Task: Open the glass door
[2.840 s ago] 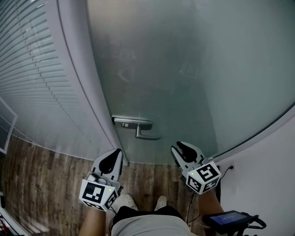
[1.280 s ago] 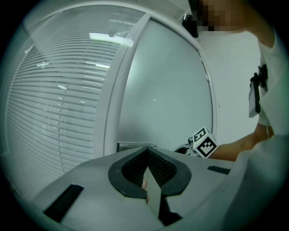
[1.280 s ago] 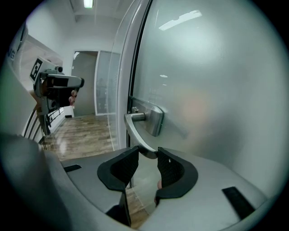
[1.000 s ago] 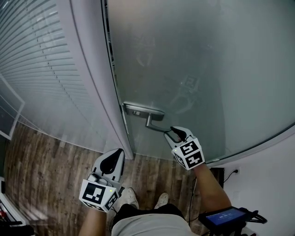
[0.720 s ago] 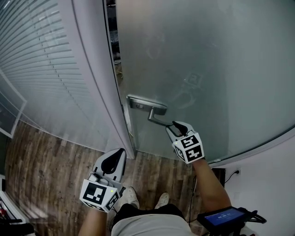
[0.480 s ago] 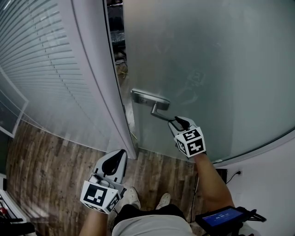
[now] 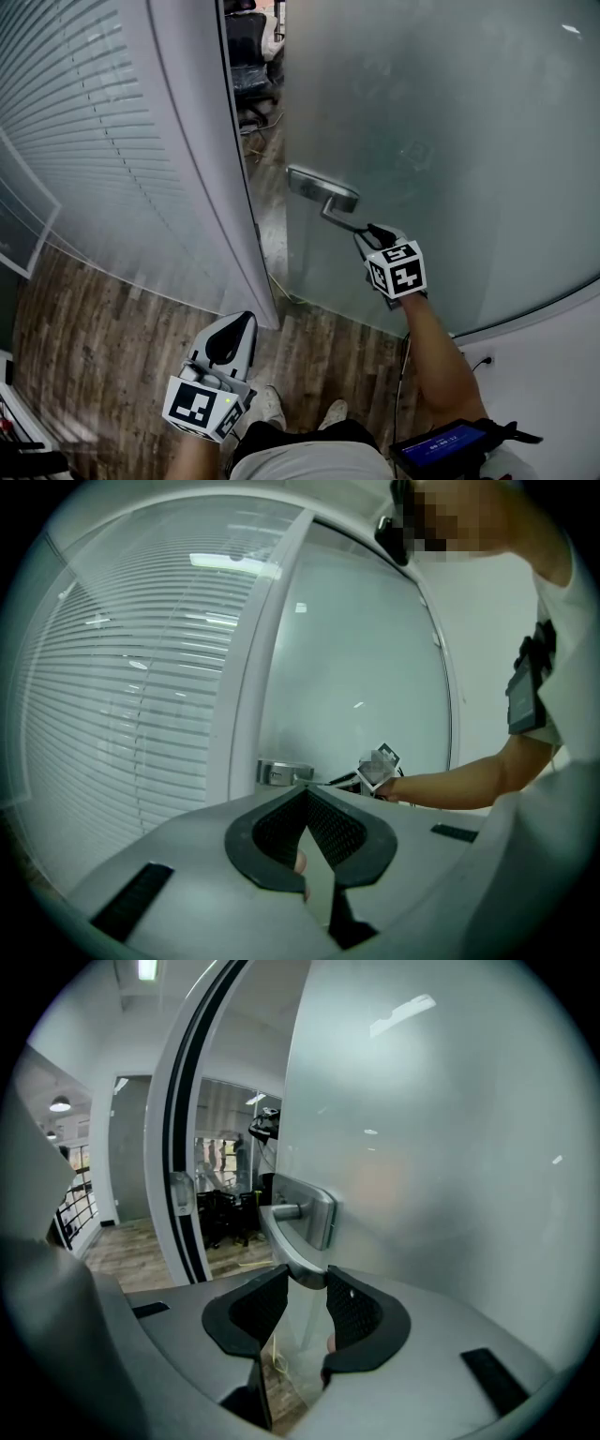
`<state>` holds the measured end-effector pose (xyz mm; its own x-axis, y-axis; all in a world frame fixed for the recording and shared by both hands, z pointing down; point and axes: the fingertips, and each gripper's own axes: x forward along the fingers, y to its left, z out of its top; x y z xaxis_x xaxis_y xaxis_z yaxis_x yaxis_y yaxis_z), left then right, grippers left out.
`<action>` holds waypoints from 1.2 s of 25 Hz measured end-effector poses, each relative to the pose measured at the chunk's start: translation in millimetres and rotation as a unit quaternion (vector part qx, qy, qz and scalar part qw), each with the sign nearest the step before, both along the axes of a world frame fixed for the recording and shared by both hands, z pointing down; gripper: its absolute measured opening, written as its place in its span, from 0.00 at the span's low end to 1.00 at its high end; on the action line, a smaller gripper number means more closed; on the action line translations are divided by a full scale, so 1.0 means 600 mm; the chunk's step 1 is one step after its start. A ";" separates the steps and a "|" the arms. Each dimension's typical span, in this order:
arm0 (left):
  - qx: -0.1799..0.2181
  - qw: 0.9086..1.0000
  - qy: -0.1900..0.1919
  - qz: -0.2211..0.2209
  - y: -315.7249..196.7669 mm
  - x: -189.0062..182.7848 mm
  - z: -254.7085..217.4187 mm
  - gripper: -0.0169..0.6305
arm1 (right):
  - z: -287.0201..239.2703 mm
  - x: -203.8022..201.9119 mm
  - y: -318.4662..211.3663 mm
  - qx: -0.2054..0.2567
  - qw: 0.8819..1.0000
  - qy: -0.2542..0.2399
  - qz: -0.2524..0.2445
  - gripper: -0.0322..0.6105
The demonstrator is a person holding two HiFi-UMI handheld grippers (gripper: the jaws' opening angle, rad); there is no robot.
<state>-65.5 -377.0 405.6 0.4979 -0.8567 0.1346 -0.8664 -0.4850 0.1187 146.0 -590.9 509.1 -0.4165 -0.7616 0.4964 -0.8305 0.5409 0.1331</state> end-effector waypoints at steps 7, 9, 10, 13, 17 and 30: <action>-0.001 1.000 -0.001 -0.011 -0.014 -0.001 0.004 0.03 | -0.002 0.024 -0.058 0.000 1.000 0.007 0.012 0.25; -0.001 1.000 -0.002 -0.014 -0.017 0.002 0.007 0.02 | 0.000 0.034 -0.073 0.001 1.000 0.007 0.016 0.25; -0.001 1.000 -0.004 -0.016 -0.019 0.001 0.013 0.03 | 0.003 0.038 -0.080 0.001 1.000 0.007 0.019 0.25; -0.003 1.000 -0.006 -0.025 -0.017 -0.005 0.033 0.03 | 0.018 0.046 -0.097 0.001 1.000 0.007 0.026 0.25; -0.003 0.999 -0.007 -0.038 -0.006 -0.008 0.045 0.02 | 0.026 0.061 -0.112 0.003 0.999 0.006 0.035 0.25; -0.009 0.998 -0.017 -0.060 0.005 -0.016 0.061 0.03 | 0.036 0.111 -0.185 -0.001 0.998 0.019 0.067 0.24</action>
<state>-74.8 -373.8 442.1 0.3874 -0.9070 0.1651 -0.9216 -0.3761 0.0961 212.7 -701.6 530.8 -0.2914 -0.8086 0.5111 -0.8899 0.4252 0.1654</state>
